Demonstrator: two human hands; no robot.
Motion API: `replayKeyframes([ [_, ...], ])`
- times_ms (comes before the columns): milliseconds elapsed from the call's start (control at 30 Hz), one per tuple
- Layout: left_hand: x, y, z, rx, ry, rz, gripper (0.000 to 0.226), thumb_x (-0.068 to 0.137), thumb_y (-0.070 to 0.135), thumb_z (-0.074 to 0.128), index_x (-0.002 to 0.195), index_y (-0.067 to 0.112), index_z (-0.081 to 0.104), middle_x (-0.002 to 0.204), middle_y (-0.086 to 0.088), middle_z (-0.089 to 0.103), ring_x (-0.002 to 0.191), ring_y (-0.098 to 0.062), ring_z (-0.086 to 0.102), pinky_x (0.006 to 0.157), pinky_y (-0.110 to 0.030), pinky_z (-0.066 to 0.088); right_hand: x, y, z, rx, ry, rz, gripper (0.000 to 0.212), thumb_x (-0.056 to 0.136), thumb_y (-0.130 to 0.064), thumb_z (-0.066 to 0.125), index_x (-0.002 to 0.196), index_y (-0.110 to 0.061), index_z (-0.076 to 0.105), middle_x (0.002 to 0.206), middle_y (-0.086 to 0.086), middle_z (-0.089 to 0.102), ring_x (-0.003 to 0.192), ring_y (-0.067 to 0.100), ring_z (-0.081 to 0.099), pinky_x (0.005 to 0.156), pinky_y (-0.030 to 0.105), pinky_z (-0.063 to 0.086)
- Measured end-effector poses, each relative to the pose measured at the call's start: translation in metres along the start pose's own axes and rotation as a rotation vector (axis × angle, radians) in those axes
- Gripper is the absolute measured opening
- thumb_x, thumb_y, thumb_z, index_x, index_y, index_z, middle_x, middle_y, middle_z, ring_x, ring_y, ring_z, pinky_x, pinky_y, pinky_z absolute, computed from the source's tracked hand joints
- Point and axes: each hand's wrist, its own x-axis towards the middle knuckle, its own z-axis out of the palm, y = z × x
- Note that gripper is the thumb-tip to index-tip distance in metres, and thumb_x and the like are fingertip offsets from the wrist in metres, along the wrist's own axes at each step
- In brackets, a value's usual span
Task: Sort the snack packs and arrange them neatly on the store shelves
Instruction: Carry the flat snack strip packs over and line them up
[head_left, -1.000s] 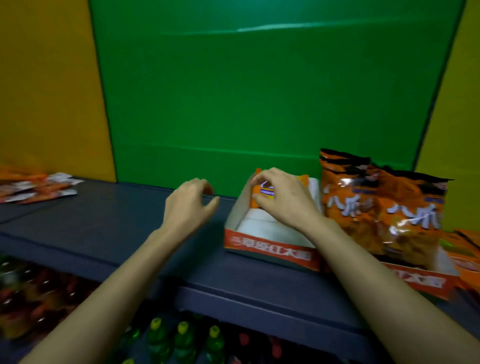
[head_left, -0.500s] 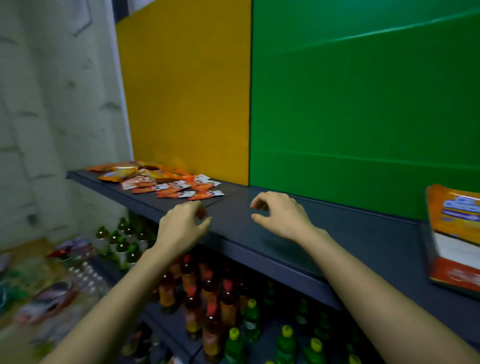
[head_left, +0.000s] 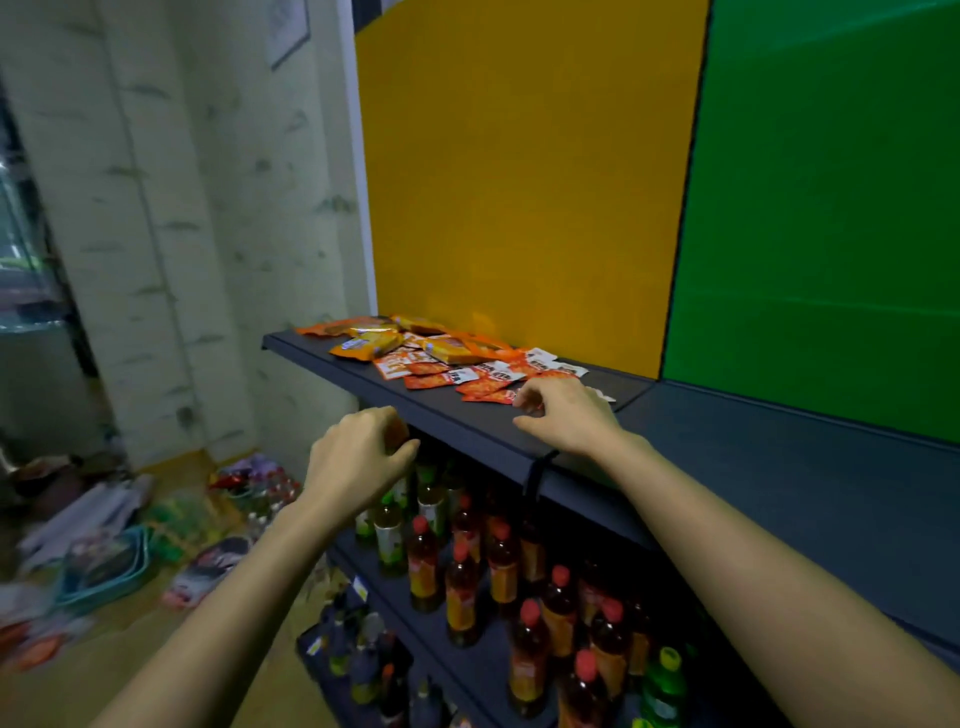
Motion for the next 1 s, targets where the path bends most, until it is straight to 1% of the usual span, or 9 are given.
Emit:
replayKeyframes([
  [200,0.048,-0.056,0.023,0.000,-0.014,-0.053,0.023,0.083,0.043,0.058,0.091,0.022,0.062,0.097,0.001,0.069,0.089,-0.023,0.064,0.073,-0.036,0.052,0.078,-0.019,0.028,-0.014,-0.007,-0.037,0.024,0.086,-0.032,0.061,0.107,-0.022,0.064,0.113,0.001,0.066,0.108,0.021,0.059,0.089,0.038,0.050],
  [367,0.111,-0.096,0.043,-0.015,-0.021,-0.063,0.024,0.083,0.045,0.057,0.089,0.022,0.062,0.097,0.003,0.068,0.088,-0.022,0.063,0.075,-0.039,0.054,0.150,-0.023,0.047,-0.120,-0.006,-0.021,0.027,0.087,-0.040,0.057,0.107,-0.024,0.065,0.117,0.004,0.065,0.109,0.026,0.059,0.087,0.038,0.050],
  [500,0.169,-0.123,0.059,0.009,-0.017,-0.049,0.022,0.084,0.043,0.058,0.092,0.023,0.064,0.100,0.002,0.067,0.093,-0.022,0.062,0.075,-0.036,0.051,0.210,-0.017,0.052,-0.212,-0.017,0.044,0.031,0.088,-0.044,0.055,0.109,-0.024,0.063,0.120,0.004,0.062,0.111,0.027,0.057,0.082,0.036,0.046],
  [633,0.215,-0.146,0.075,0.010,-0.003,-0.025,0.023,0.086,0.039,0.058,0.095,0.020,0.065,0.099,0.000,0.067,0.093,-0.022,0.061,0.072,-0.033,0.047,0.259,-0.002,0.057,-0.236,0.014,0.117,0.031,0.087,-0.043,0.056,0.110,-0.024,0.064,0.123,0.006,0.062,0.113,0.029,0.057,0.086,0.037,0.047],
  [700,0.235,-0.157,0.087,-0.050,-0.001,-0.026,0.022,0.086,0.040,0.058,0.095,0.021,0.065,0.100,0.000,0.068,0.093,-0.021,0.062,0.075,-0.036,0.050,0.276,0.005,0.062,-0.248,0.018,0.170,0.032,0.087,-0.044,0.056,0.110,-0.023,0.064,0.123,0.007,0.061,0.113,0.029,0.056,0.086,0.037,0.046],
  [767,0.252,-0.169,0.098,-0.085,-0.023,-0.042,0.023,0.085,0.043,0.058,0.094,0.023,0.065,0.102,0.000,0.068,0.095,-0.022,0.062,0.077,-0.038,0.050,0.289,0.011,0.066,-0.257,-0.002,0.233,0.034,0.088,-0.045,0.055,0.108,-0.019,0.064,0.119,0.009,0.063,0.110,0.029,0.057,0.082,0.036,0.046],
  [867,0.278,-0.187,0.113,-0.112,-0.039,-0.057,0.025,0.084,0.047,0.058,0.093,0.025,0.064,0.100,0.001,0.066,0.094,-0.023,0.062,0.071,-0.034,0.046,0.309,0.021,0.074,-0.260,-0.049,0.313,0.036,0.089,-0.049,0.053,0.097,-0.016,0.065,0.112,0.012,0.064,0.097,0.028,0.057,0.072,0.031,0.041],
  [933,0.294,-0.197,0.120,-0.142,-0.053,-0.061,0.026,0.084,0.047,0.059,0.094,0.023,0.064,0.095,0.004,0.062,0.095,-0.022,0.061,0.069,-0.032,0.042,0.323,0.028,0.079,-0.238,-0.057,0.361,0.043,0.088,-0.054,0.051,0.096,-0.013,0.065,0.112,0.013,0.064,0.098,0.029,0.058,0.071,0.031,0.041],
  [1000,0.312,-0.211,0.128,-0.183,-0.069,-0.058,0.025,0.084,0.045,0.060,0.094,0.023,0.065,0.098,0.003,0.063,0.096,-0.022,0.060,0.069,-0.031,0.041,0.335,0.033,0.086,-0.223,-0.073,0.402,0.058,0.086,-0.061,0.049,0.106,-0.009,0.064,0.118,0.016,0.063,0.105,0.031,0.058,0.078,0.033,0.046],
])
